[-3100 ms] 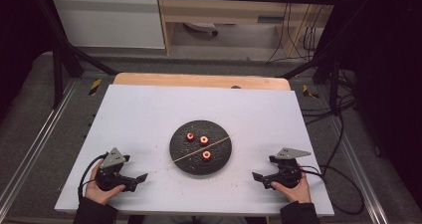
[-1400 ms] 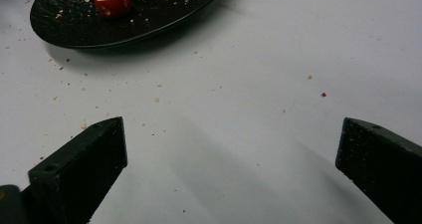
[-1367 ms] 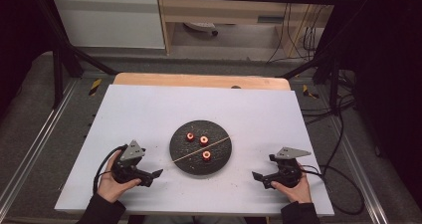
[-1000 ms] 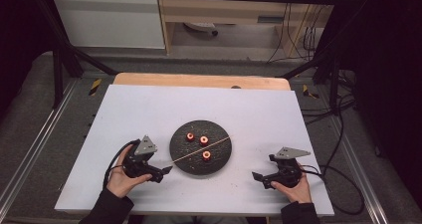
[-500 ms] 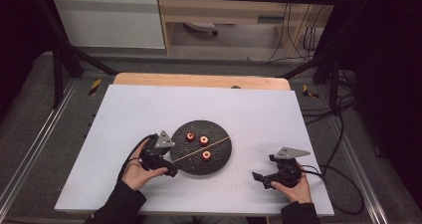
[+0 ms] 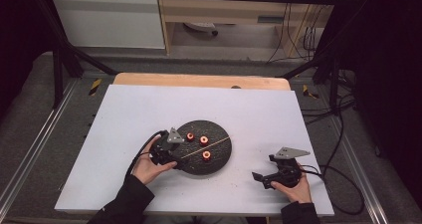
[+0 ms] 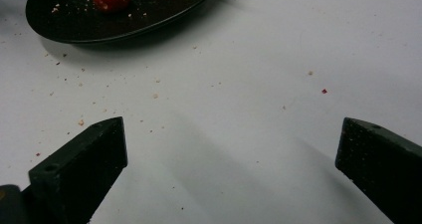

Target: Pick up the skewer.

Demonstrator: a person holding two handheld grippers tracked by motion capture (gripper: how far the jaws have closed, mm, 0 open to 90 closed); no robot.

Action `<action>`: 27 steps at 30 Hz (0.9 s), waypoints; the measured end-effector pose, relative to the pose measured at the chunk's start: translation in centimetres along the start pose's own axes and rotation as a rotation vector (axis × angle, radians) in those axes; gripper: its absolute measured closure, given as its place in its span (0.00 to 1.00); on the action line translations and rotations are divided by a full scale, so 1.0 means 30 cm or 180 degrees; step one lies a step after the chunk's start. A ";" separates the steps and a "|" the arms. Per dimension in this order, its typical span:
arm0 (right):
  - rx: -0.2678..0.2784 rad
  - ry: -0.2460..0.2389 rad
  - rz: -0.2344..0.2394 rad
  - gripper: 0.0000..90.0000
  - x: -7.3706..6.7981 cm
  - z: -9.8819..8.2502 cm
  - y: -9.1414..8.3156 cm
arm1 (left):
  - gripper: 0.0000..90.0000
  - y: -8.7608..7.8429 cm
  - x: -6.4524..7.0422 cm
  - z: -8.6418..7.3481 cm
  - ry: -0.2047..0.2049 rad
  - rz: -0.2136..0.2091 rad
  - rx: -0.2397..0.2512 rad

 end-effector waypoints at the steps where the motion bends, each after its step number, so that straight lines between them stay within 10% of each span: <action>1: -0.0004 -0.0010 -0.0002 0.01 0.000 0.000 0.001 | 0.37 0.003 0.001 0.003 0.0010 0.0002 -0.0016; 27: -0.0024 0.0003 0.0013 0.01 -0.001 -0.002 0.002 | 0.85 0.047 0.025 0.049 0.0284 -0.0164 -0.0385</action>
Point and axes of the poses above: each handheld gripper's, and its own axes: y roughly forward along the jaws, z roughly out of its top, x roughly to its right, the point moved 4 cm from there along y, roughly forward along the jaws, and after that the axes turned 12 degrees about -x, right-handed, at the moved point
